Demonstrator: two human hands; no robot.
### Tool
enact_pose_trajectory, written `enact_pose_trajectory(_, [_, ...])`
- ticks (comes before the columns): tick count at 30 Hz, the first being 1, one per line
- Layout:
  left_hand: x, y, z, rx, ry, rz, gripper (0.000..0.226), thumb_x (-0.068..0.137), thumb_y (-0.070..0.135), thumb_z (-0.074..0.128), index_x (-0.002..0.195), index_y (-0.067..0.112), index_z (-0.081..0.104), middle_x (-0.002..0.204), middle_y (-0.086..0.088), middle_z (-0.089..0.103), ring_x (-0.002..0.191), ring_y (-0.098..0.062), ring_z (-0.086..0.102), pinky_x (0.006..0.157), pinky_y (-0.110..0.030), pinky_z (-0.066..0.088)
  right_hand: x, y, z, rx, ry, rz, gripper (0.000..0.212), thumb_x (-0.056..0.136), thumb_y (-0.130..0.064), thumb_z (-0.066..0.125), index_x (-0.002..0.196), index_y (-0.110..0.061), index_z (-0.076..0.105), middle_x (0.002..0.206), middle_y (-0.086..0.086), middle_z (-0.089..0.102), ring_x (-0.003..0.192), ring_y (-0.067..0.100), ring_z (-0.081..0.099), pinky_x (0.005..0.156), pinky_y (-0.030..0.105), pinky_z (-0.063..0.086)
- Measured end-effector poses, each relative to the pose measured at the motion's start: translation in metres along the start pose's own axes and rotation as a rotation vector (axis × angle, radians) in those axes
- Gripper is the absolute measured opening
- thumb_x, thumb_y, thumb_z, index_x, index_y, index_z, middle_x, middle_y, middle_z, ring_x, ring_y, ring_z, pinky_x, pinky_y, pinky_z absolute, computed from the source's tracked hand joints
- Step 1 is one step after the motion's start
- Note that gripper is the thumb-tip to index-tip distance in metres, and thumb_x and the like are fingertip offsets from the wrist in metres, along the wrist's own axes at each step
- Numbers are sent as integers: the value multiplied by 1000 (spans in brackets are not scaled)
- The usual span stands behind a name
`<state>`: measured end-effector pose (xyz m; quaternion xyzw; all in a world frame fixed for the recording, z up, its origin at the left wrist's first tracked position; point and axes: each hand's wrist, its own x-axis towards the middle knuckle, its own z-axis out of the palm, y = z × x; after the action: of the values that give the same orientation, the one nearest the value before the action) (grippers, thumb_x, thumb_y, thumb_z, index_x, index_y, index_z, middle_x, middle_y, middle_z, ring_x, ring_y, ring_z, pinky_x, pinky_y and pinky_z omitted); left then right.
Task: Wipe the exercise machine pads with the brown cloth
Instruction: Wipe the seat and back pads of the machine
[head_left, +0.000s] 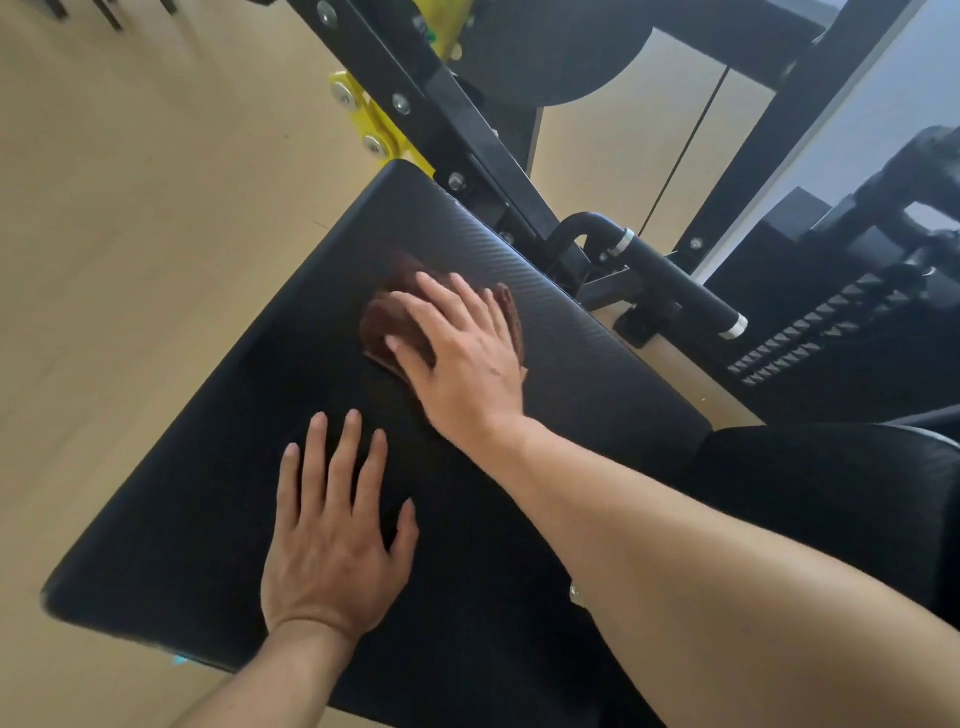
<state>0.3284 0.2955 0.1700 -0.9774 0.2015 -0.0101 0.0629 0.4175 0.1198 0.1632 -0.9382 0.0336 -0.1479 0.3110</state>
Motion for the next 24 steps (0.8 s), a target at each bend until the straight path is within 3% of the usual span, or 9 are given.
enact_pose_trajectory(2, [0, 1, -2, 2, -7, -3, 72, 93, 50, 32, 148, 4, 43, 162, -20, 30, 154, -38, 17, 122, -59, 20, 13, -11, 10, -43, -42, -169, 42, 102, -46, 50, 140, -31, 57, 153, -2, 50, 148, 27, 35, 126, 46, 16])
enact_pose_trajectory(5, [0, 1, 0, 15, 0, -2, 72, 93, 49, 33, 148, 4, 43, 162, -19, 31, 154, -38, 17, 122, -59, 20, 38, 9, 5, -42, -46, -211, 45, 100, -48, 52, 141, -28, 58, 150, 0, 53, 144, 29, 41, 123, 46, 21])
enact_pose_trajectory(7, [-1, 1, 2, 1, 23, 3, 71, 93, 48, 35, 149, 4, 43, 162, -19, 31, 154, -38, 17, 122, -59, 19, 45, 30, -3, -27, 31, -75, 45, 98, -49, 54, 139, -31, 59, 149, -3, 55, 142, 26, 44, 121, 45, 25])
enact_pose_trajectory(12, [-2, 0, 4, -37, 89, 14, 70, 92, 45, 39, 148, 4, 42, 160, -19, 33, 154, -38, 16, 123, -58, 18, -4, 69, -27, -60, 218, 652, 48, 103, -51, 42, 147, -33, 47, 157, -4, 45, 147, 20, 34, 126, 45, 13])
enact_pose_trajectory(16, [-1, 0, 3, -43, 88, 13, 69, 92, 45, 41, 149, 5, 42, 161, -18, 33, 154, -38, 17, 123, -57, 18, -64, 106, -48, -10, 386, 991, 48, 103, -44, 48, 147, -26, 49, 155, 1, 46, 145, 24, 36, 122, 43, 19])
enact_pose_trajectory(19, [-2, 0, 5, -30, 90, 15, 69, 93, 45, 43, 150, 7, 40, 161, -17, 32, 154, -37, 16, 124, -55, 17, -76, 115, -48, 53, 438, 1038, 47, 103, -43, 49, 146, -24, 50, 154, 2, 46, 144, 26, 35, 118, 39, 25])
enact_pose_trajectory(24, [-4, -2, 9, -78, 117, 32, 68, 95, 46, 41, 151, 10, 36, 163, -14, 28, 156, -34, 11, 126, -53, 12, -74, 107, -56, 54, 340, 939, 44, 102, -46, 48, 142, -29, 53, 147, -3, 53, 137, 25, 45, 117, 45, 32])
